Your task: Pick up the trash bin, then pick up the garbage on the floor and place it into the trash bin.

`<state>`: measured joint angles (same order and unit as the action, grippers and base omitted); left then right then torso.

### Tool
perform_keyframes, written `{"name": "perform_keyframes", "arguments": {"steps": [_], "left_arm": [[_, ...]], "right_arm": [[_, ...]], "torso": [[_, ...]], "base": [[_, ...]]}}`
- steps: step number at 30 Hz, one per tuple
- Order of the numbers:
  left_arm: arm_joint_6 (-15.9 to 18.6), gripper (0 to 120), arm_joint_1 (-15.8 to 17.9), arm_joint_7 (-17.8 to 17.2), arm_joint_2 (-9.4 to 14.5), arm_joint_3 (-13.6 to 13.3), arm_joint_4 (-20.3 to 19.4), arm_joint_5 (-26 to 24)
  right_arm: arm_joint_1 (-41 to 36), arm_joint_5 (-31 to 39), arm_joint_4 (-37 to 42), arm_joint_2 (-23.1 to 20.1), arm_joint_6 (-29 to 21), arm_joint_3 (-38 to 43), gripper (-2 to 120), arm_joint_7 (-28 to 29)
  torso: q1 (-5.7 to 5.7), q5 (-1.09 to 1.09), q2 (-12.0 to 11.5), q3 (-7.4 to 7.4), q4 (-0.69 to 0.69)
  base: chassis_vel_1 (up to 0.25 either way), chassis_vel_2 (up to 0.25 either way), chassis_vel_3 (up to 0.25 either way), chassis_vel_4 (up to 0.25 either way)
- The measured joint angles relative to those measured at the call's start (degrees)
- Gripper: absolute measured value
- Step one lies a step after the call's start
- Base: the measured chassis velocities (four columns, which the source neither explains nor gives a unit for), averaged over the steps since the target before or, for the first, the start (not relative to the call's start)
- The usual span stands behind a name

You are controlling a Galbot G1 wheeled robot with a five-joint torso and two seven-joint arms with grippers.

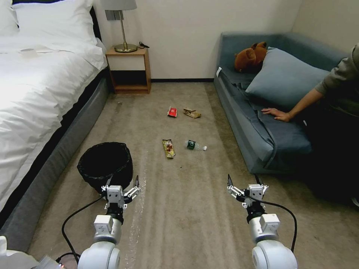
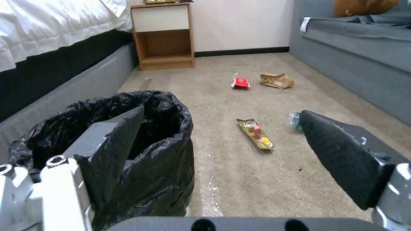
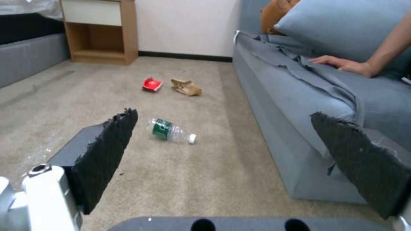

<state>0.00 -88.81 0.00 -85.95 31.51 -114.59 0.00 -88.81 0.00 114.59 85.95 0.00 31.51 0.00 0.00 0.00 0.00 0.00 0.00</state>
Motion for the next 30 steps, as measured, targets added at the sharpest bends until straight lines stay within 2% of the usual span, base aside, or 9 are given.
{"name": "perform_keyframes", "arguments": {"steps": [30], "left_arm": [[0.0, 98, 0.0, 0.0, 0.0, 0.0, 0.0, 0.0]], "right_arm": [[0.0, 0.0, 0.0, 0.0, 0.0, 0.0, 100, 0.0]], "torso": [[0.0, 0.0, 0.0, 0.0, 0.0]], "base": [[0.0, 0.0, 0.0, 0.0]]}}
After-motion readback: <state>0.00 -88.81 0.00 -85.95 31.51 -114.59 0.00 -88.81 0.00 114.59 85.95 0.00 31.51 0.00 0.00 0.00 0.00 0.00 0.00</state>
